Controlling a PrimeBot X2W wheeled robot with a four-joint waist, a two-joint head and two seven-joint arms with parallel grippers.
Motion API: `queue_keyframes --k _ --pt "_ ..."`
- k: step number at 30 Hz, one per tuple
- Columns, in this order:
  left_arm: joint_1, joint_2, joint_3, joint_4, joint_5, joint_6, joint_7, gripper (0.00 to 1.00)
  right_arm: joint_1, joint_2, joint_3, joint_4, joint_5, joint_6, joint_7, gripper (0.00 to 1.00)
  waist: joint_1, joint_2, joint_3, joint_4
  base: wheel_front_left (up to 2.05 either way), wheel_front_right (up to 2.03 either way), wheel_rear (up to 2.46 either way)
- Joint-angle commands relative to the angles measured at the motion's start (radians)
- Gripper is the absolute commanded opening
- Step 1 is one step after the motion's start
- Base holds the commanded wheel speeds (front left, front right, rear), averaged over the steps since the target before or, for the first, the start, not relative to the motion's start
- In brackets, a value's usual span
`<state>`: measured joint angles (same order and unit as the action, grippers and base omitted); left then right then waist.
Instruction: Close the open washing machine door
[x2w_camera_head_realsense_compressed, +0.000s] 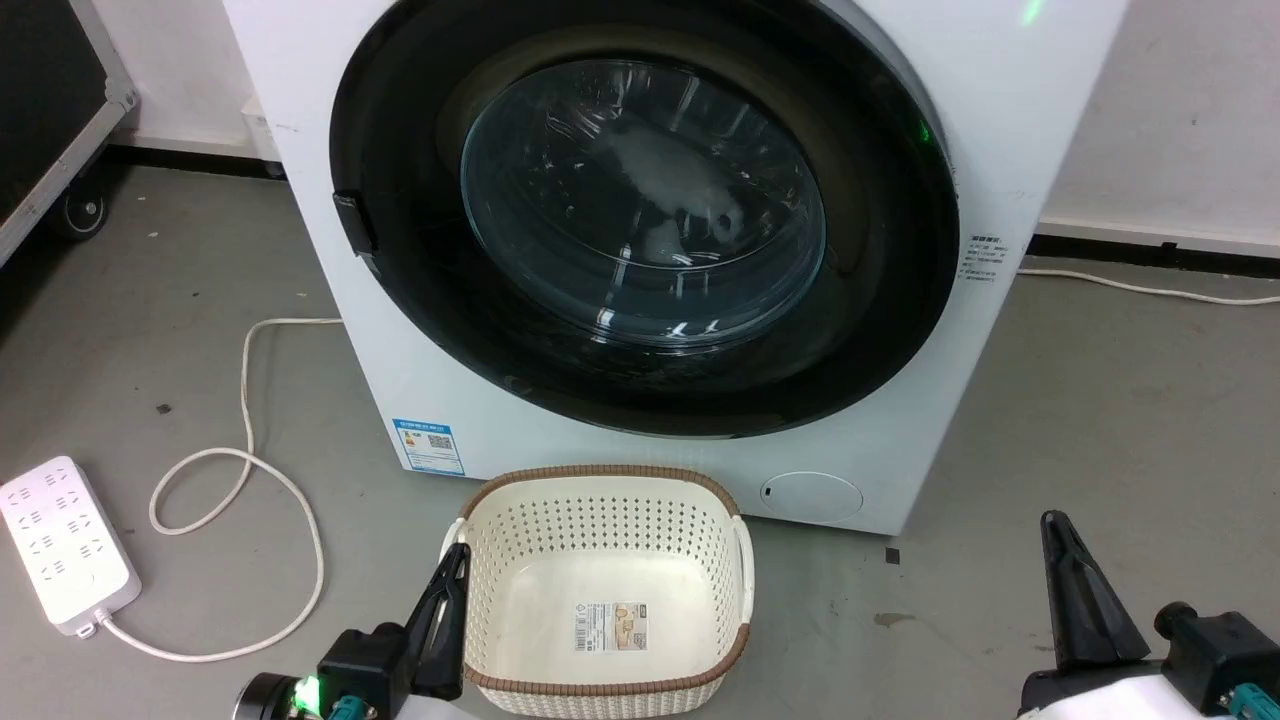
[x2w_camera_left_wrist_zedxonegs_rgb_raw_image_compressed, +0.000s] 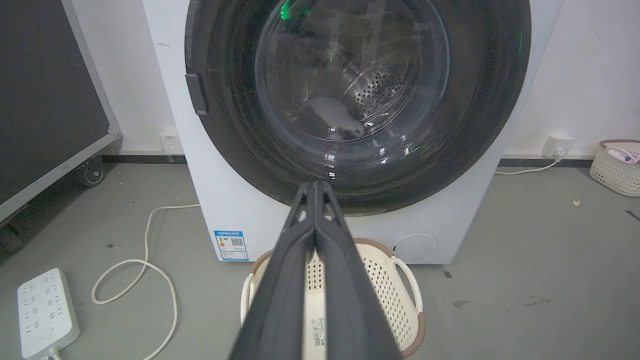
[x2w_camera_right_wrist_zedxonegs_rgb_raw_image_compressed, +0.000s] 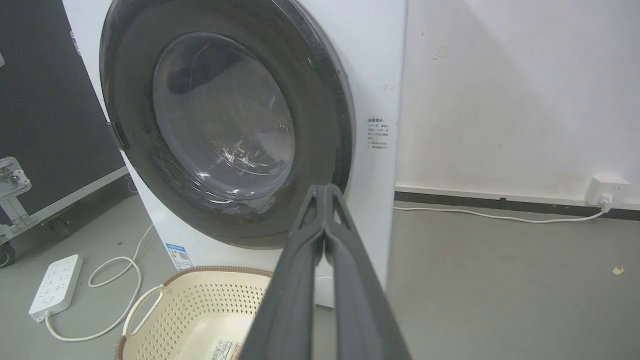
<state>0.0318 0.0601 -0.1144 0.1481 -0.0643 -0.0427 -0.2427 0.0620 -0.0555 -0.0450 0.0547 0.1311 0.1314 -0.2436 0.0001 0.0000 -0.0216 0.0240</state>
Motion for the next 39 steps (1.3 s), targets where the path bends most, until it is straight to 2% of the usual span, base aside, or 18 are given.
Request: queue_keyframes --k 1,39 --pt "-0.002 0.0 0.005 -0.007 0.005 0.003 0.006 0.0 -0.005 0.0 0.002 -0.004 -0.009 0.0 0.006 0.0 0.0 0.0 0.0 0.0 0.0 0.0 0.0" --pt "-0.012 -0.003 0.042 -0.055 0.025 0.016 0.086 0.0 -0.024 0.002 0.016 -0.021 -0.05 0.0 0.086 0.0 -0.0001 0.0 0.007 -0.008 0.0 0.0 0.0"
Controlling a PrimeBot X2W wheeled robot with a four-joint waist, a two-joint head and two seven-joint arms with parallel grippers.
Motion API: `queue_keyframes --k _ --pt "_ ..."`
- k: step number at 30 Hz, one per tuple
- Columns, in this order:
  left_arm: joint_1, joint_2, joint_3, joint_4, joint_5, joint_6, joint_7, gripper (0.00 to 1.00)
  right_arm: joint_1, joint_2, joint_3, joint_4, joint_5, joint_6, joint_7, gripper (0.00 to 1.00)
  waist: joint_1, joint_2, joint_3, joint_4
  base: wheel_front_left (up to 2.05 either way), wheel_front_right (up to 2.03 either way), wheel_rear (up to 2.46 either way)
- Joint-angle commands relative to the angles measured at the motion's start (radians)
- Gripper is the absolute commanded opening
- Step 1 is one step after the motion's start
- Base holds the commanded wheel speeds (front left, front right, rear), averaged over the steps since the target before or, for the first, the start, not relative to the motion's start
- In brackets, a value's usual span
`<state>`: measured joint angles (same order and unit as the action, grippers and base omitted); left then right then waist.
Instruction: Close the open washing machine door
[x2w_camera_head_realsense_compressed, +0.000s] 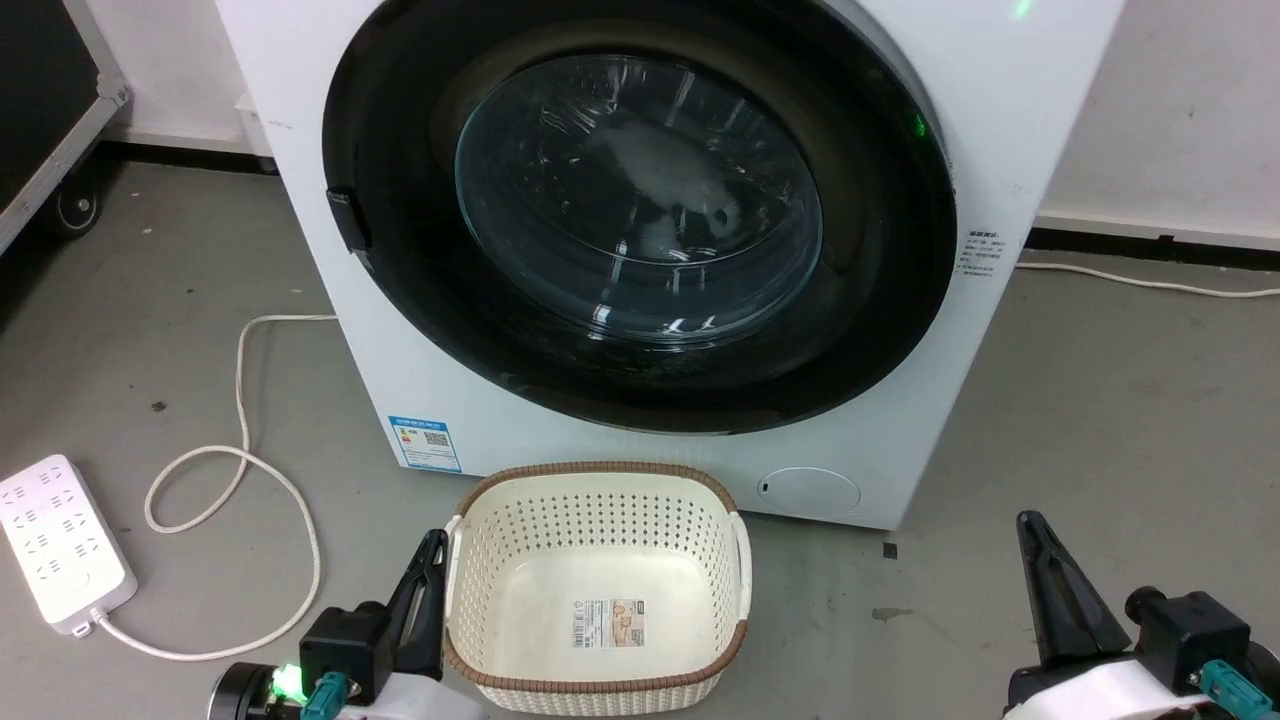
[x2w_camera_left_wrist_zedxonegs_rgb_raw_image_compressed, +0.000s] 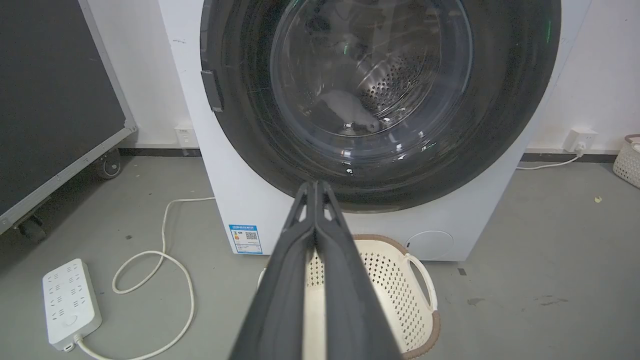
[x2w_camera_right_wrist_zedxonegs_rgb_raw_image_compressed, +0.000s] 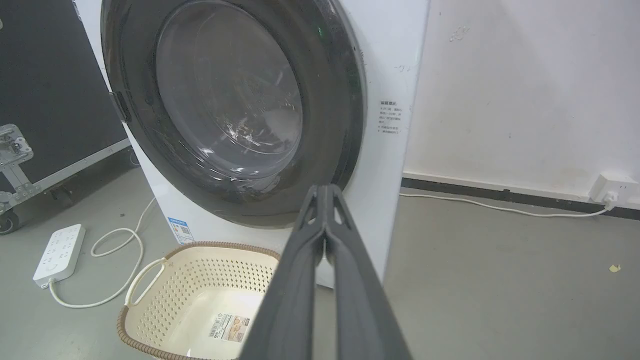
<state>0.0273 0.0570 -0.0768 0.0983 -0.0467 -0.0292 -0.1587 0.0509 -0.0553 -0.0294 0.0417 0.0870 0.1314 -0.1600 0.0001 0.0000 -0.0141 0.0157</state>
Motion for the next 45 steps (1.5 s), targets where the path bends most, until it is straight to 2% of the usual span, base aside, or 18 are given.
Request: queue_keyframes --k 1,45 --pt "-0.008 0.0 0.005 -0.006 0.008 0.003 0.004 0.0 -0.013 0.002 0.001 -0.008 -0.007 0.0 0.005 0.0 -0.0001 0.0 0.0 0.0 0.0 0.0 0.0" --pt "-0.019 -0.004 0.047 -0.06 0.03 0.018 0.094 0.0 -0.035 0.004 0.018 -0.028 -0.054 -0.001 0.095 0.0 -0.0001 0.0 0.008 -0.009 0.0 0.0 0.0"
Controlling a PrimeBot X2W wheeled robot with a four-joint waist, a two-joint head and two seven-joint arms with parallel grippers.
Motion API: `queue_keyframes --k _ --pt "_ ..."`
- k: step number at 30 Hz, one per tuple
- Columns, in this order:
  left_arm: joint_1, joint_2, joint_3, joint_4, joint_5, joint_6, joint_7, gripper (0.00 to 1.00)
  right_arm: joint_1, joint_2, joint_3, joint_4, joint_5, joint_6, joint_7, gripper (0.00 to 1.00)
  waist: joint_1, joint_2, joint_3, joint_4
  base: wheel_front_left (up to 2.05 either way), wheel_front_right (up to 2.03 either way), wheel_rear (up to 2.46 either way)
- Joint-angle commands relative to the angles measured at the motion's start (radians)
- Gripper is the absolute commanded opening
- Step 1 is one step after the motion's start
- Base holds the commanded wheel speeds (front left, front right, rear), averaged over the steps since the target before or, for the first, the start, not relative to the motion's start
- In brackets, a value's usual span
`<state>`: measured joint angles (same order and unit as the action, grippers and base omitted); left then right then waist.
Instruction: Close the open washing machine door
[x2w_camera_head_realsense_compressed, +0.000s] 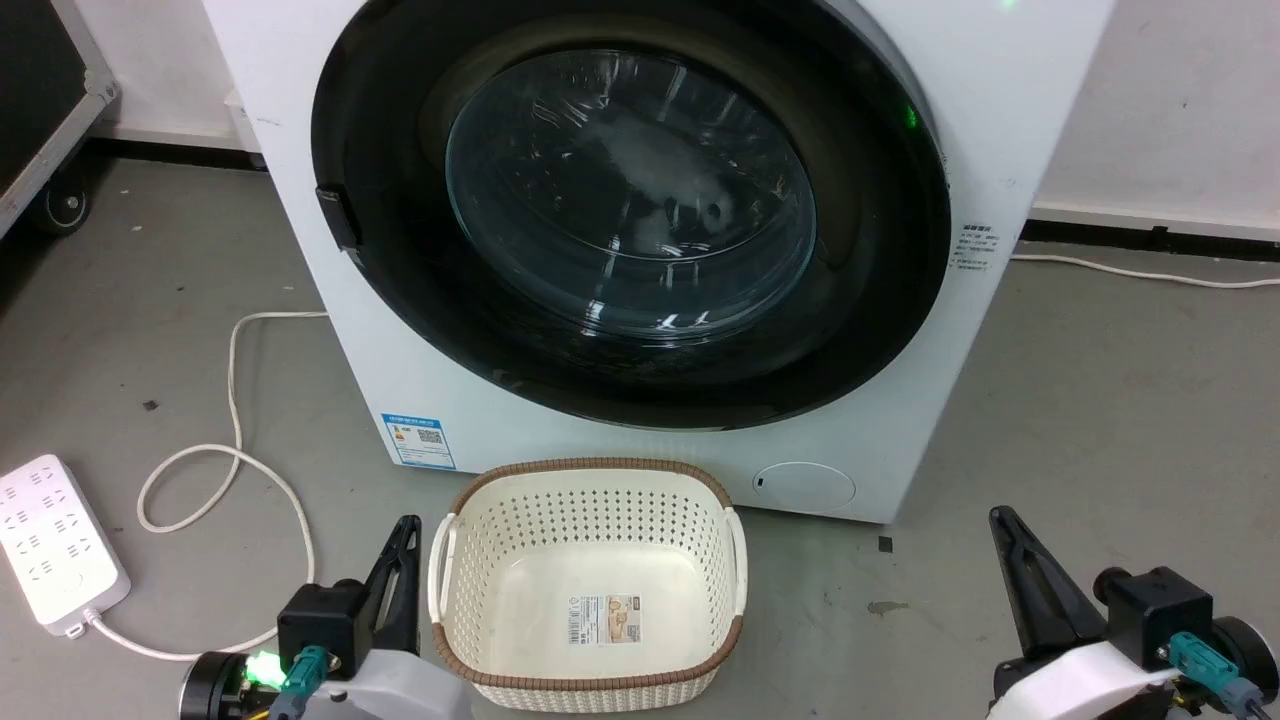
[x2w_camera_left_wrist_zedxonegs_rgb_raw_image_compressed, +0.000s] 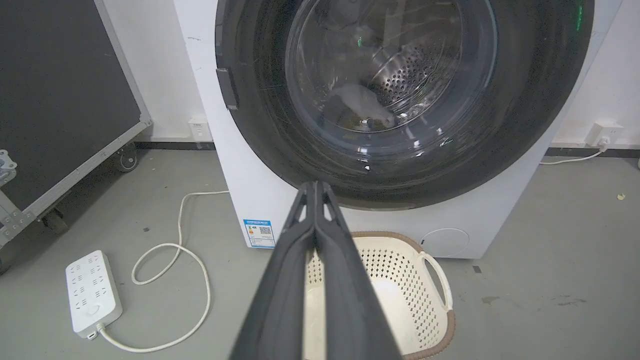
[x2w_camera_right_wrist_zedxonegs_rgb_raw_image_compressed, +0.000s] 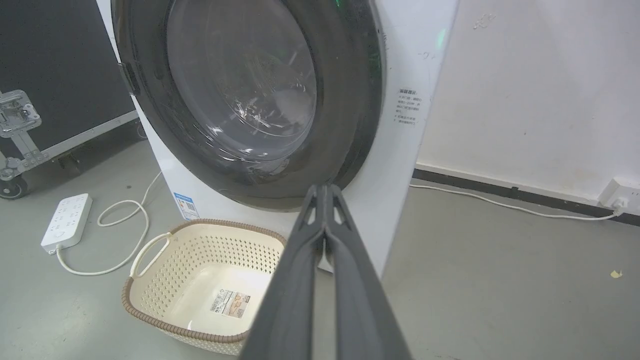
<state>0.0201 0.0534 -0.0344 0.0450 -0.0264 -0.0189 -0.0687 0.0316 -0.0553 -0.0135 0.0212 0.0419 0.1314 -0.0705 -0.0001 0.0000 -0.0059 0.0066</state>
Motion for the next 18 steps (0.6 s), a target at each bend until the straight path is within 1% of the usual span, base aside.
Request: queue_keyframes --k 1,18 --pt "-0.012 -0.001 0.005 -0.008 0.011 0.008 0.006 0.0 -0.016 0.004 0.002 -0.008 -0.01 -0.001 0.007 0.0 0.0001 0.0 0.0 0.0 0.0 0.0 0.0" --pt "-0.016 -0.002 0.02 -0.027 0.019 0.014 0.039 0.0 -0.024 0.004 0.008 -0.015 -0.026 -0.001 0.04 0.0 0.0001 0.0 0.003 -0.004 0.0 0.0 0.0"
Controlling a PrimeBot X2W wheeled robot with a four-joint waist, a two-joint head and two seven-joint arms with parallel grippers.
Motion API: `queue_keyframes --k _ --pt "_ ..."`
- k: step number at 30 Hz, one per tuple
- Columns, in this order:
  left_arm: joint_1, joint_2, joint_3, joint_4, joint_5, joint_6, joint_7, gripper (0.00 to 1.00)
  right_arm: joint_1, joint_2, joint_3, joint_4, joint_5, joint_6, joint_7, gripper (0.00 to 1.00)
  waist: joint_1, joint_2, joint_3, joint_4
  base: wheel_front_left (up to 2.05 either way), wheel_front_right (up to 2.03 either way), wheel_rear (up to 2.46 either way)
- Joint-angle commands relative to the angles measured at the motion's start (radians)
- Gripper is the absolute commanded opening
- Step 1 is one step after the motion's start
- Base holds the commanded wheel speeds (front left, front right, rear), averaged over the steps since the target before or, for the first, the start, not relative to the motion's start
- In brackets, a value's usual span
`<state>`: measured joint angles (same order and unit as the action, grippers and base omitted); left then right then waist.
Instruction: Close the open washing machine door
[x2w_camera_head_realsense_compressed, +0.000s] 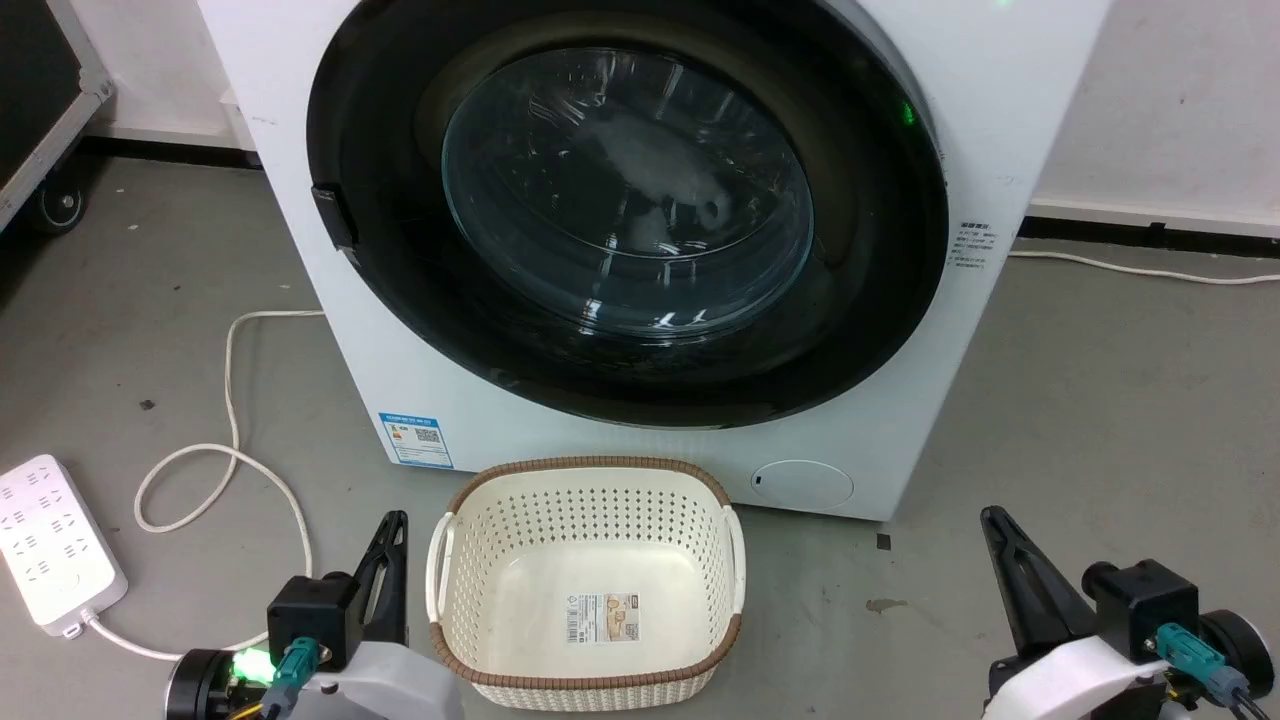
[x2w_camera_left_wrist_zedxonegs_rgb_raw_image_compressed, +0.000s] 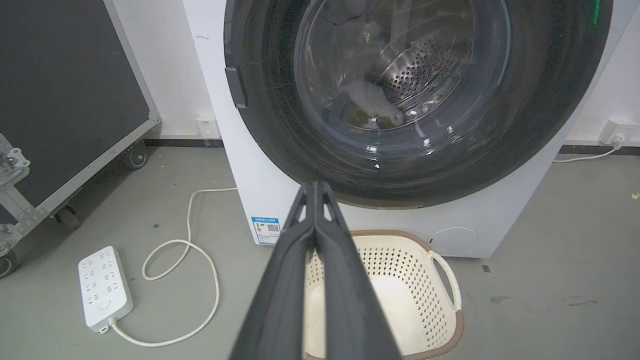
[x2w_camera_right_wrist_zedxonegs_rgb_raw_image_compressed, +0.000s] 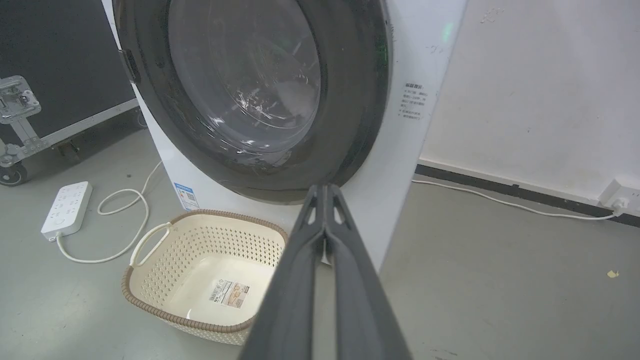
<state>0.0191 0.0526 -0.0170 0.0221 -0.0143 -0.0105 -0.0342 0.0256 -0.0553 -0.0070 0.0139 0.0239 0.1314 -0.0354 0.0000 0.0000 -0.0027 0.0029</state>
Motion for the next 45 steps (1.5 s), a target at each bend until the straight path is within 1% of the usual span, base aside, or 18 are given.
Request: queue_keyframes --k 1,15,45 --pt "-0.016 -0.001 0.004 -0.005 0.007 0.006 0.006 0.0 -0.019 0.005 0.002 -0.008 -0.009 -0.001 0.007 0.0 0.0 0.0 0.0 0.0 0.0 0.0 0.0" --pt "-0.019 -0.002 0.017 -0.022 0.014 0.01 0.034 0.0 -0.026 0.005 0.007 -0.014 -0.024 -0.001 0.035 0.0 0.0 0.0 0.003 -0.003 0.0 0.0 0.0" --pt "-0.019 -0.002 0.017 -0.022 0.014 0.01 0.034 0.0 -0.026 0.005 0.007 -0.014 -0.024 -0.001 0.035 0.0 0.0 0.0 0.003 -0.003 0.0 0.0 0.0"
